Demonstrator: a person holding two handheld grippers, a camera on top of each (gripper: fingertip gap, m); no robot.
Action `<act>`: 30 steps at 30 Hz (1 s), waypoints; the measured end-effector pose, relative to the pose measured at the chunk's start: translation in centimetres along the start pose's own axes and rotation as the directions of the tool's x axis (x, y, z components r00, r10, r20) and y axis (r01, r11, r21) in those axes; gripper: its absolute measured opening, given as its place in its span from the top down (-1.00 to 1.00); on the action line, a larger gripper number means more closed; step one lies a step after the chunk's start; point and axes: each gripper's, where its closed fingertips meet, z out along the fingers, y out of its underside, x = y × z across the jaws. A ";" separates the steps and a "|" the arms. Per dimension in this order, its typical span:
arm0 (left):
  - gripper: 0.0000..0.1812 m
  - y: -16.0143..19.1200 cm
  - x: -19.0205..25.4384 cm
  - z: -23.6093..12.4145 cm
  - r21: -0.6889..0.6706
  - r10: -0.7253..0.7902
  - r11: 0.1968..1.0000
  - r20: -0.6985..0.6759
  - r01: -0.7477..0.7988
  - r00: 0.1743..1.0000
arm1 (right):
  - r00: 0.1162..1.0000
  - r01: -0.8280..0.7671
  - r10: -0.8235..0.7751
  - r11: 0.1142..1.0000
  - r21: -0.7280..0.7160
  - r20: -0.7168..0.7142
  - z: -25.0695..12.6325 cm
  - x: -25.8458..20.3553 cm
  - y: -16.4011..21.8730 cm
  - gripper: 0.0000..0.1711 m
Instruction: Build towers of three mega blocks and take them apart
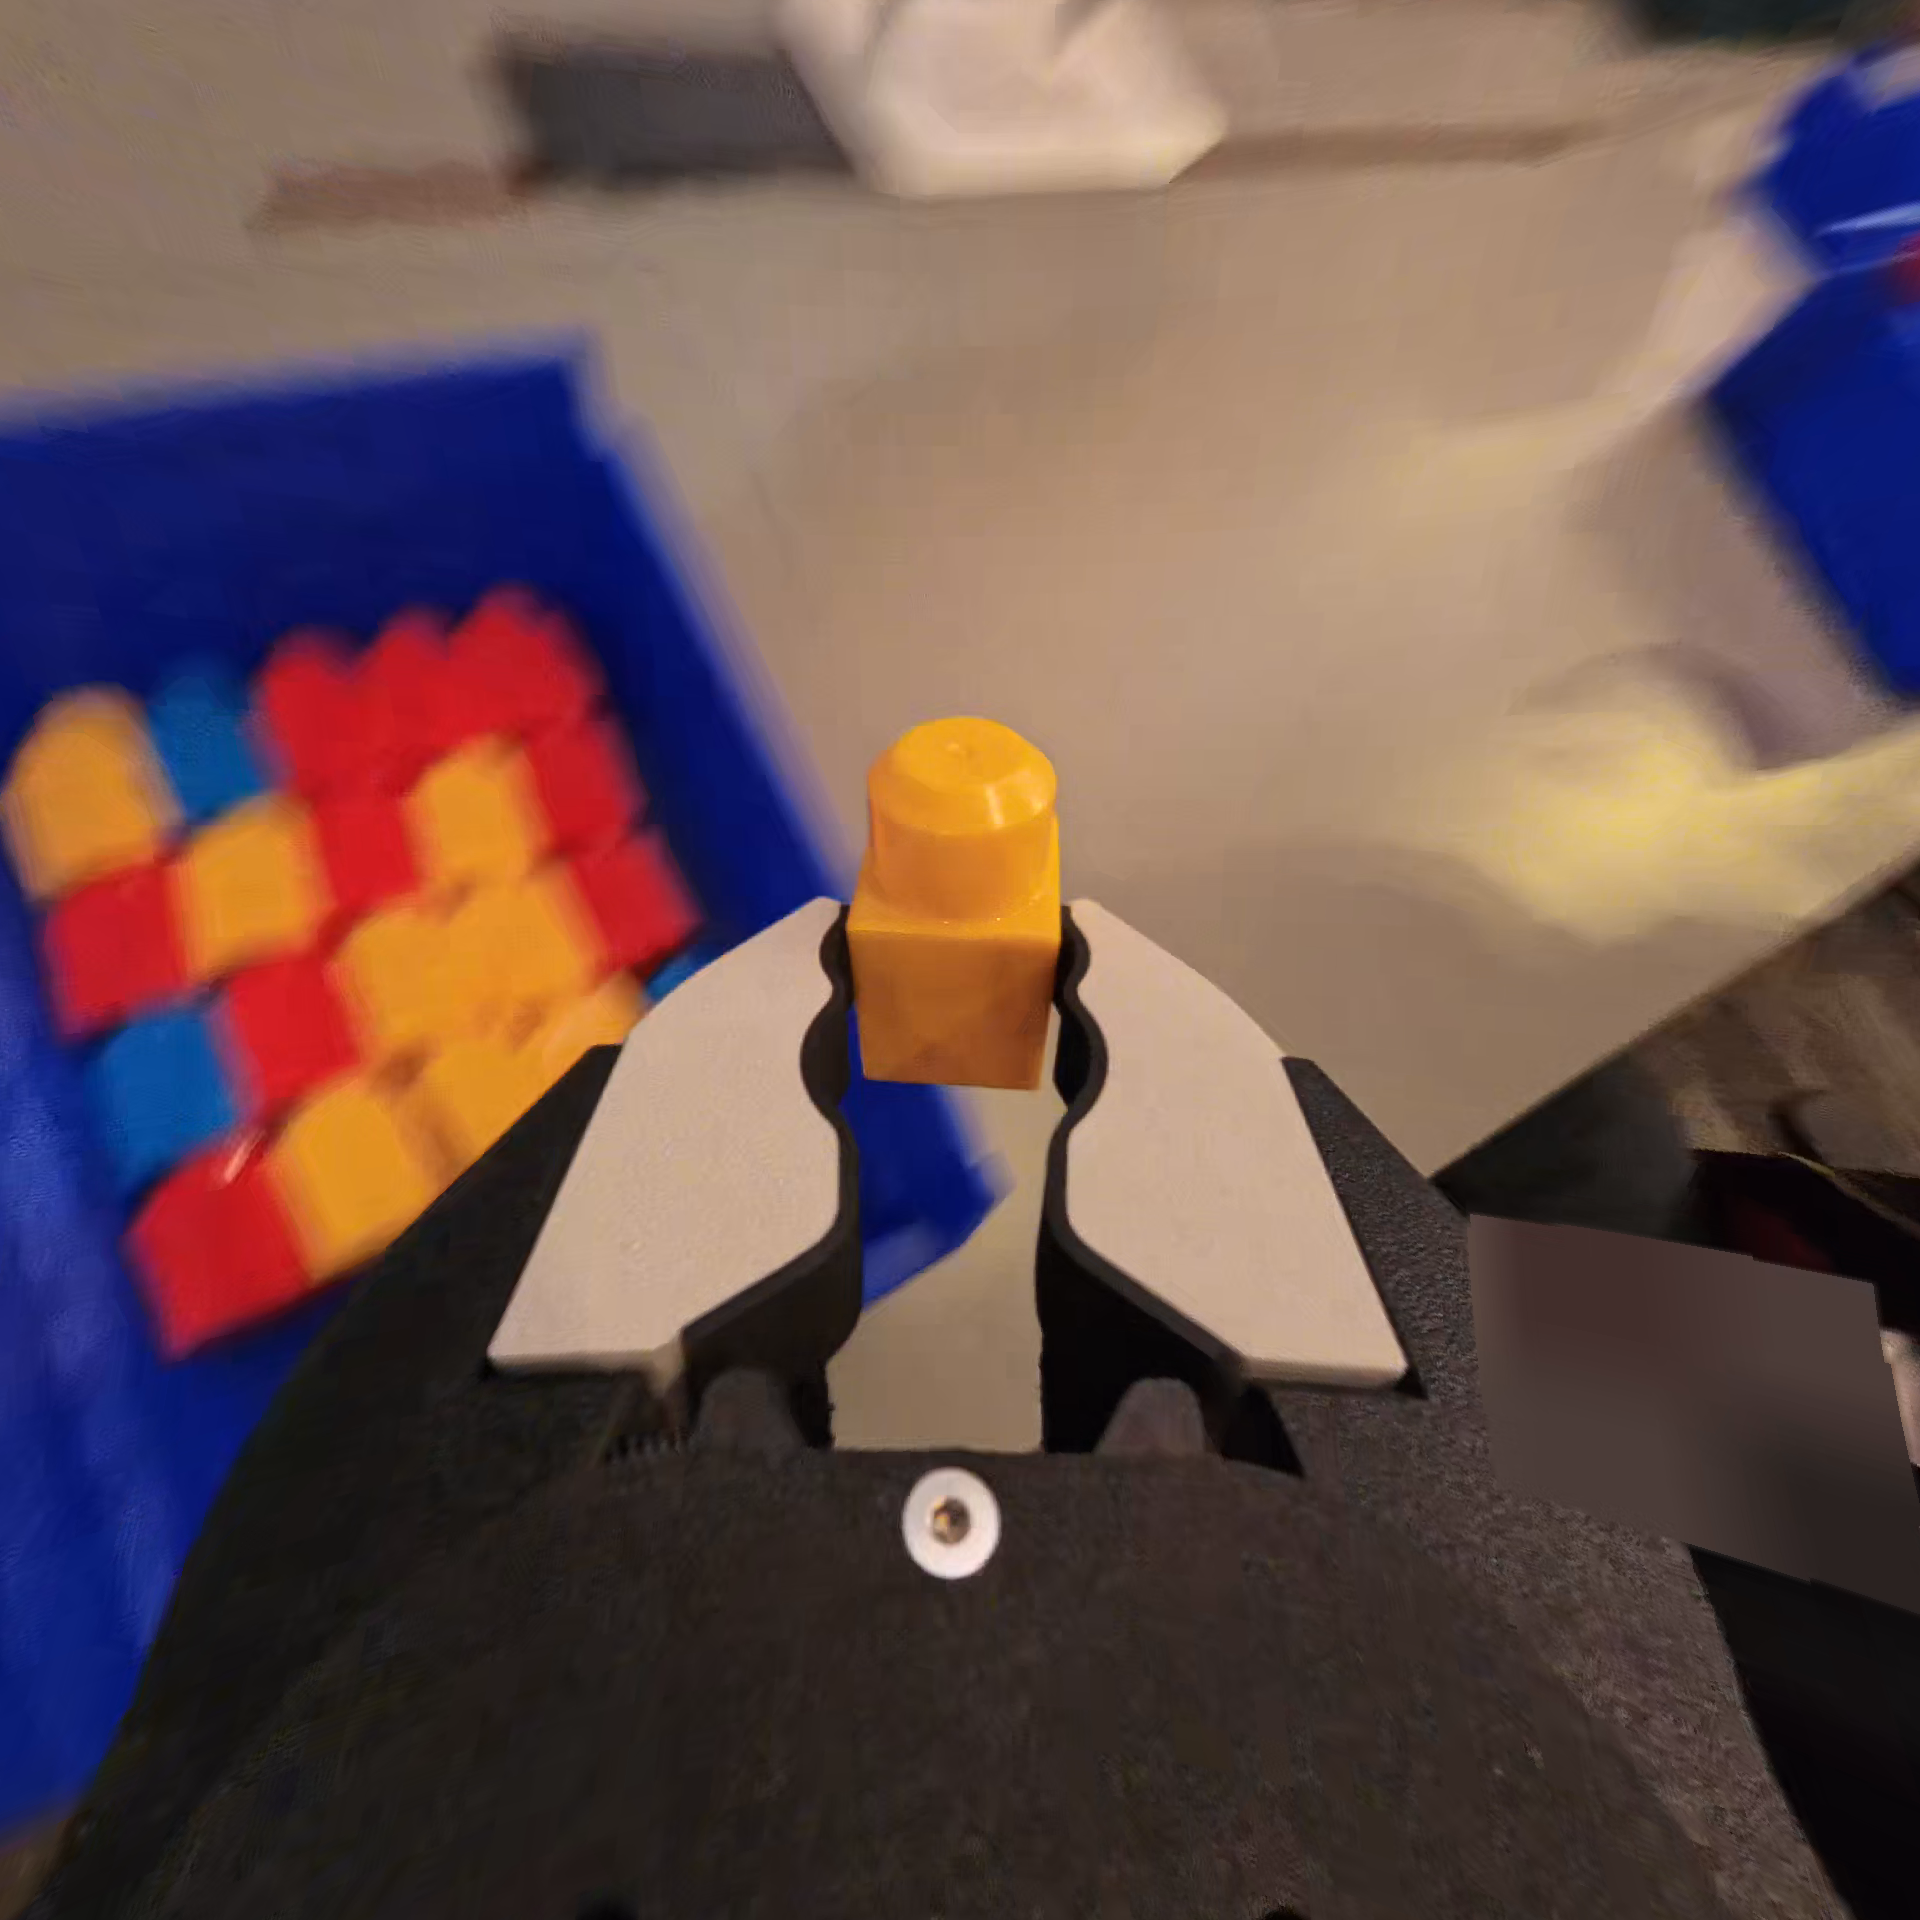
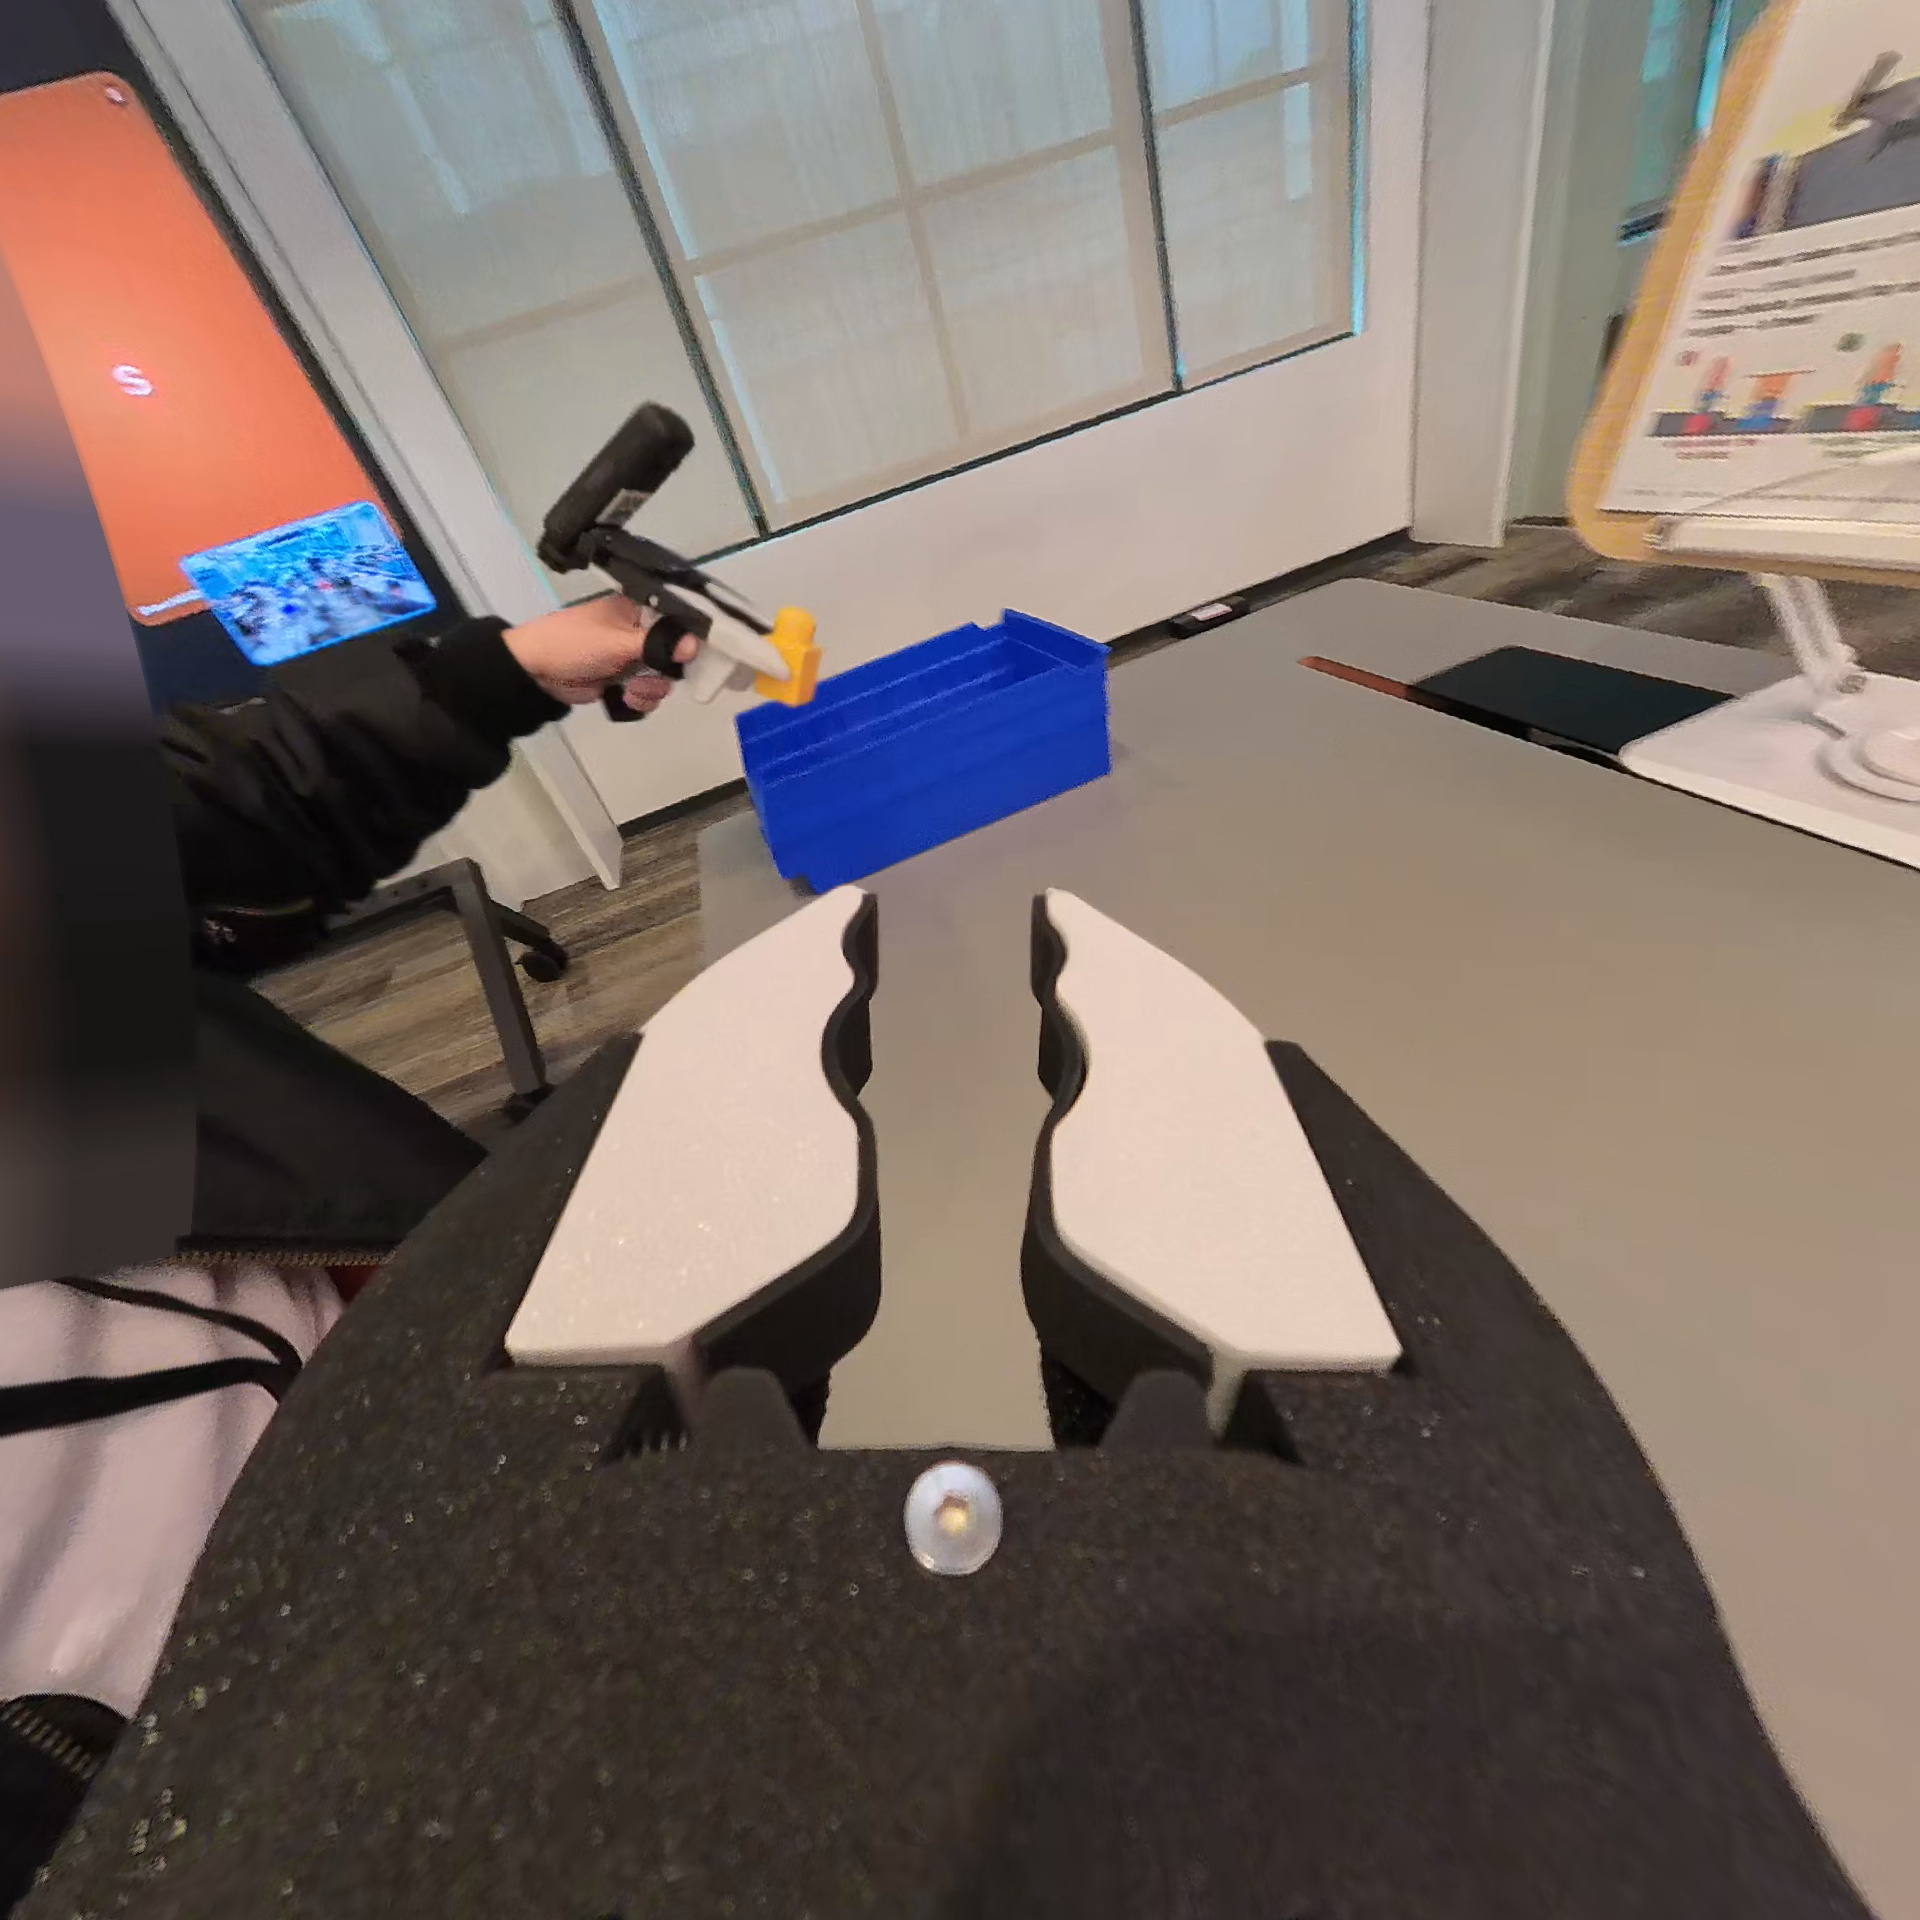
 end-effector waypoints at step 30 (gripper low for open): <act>0.22 -0.2 19.1 10.4 0.226 0.466 0.883 -0.325 -0.411 0.823 | 0.940 0.287 -0.260 0.953 -0.098 0.222 10.8 1.0 4.6 0.68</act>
